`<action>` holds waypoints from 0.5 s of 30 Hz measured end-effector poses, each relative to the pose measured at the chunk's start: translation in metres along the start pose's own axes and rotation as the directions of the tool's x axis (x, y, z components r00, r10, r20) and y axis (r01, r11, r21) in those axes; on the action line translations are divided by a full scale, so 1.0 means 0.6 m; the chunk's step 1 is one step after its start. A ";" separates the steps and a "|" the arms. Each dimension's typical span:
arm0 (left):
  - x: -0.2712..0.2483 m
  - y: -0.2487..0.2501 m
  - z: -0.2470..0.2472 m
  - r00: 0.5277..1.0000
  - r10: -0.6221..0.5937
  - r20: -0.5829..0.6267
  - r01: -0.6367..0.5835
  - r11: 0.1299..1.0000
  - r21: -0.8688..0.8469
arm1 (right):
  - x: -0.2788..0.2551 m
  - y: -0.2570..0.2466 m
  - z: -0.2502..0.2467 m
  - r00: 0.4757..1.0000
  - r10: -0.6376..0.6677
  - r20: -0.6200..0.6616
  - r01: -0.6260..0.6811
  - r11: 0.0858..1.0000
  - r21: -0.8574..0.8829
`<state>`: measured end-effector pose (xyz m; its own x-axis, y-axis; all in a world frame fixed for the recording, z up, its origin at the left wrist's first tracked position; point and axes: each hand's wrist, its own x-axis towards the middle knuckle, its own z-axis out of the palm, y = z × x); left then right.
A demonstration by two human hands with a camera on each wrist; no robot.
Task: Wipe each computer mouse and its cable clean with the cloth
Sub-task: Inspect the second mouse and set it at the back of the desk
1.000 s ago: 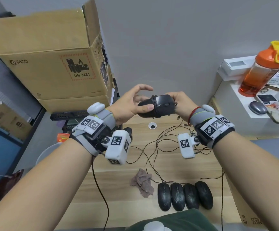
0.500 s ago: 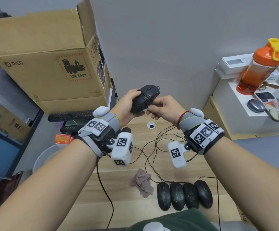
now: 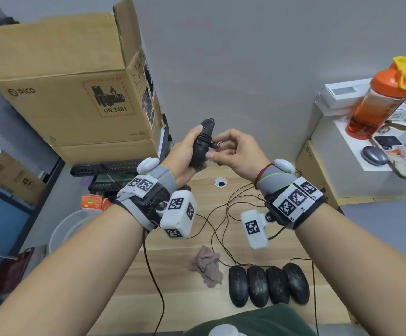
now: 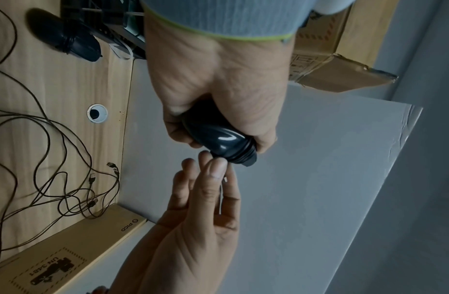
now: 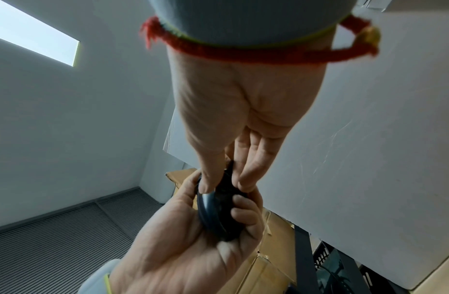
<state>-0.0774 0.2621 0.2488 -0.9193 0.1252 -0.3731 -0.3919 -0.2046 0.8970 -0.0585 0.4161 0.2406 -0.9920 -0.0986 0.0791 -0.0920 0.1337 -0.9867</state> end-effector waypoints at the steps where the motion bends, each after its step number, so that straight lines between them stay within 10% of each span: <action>1: -0.003 0.001 0.002 1.000 -0.007 0.013 0.008 1.000 -0.009 | 0.001 0.001 0.000 1.000 -0.008 -0.006 0.008 1.000 -0.018; 15: -0.025 0.010 0.011 0.989 -0.124 0.085 0.126 0.992 -0.013 | -0.004 0.003 -0.008 0.993 -0.095 -0.074 0.088 0.991 -0.099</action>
<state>-0.0656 0.2656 0.2612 -0.8571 0.2316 -0.4602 -0.5050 -0.2001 0.8396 -0.0564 0.4216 0.2393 -0.9824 -0.0381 0.1828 -0.1867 0.2217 -0.9571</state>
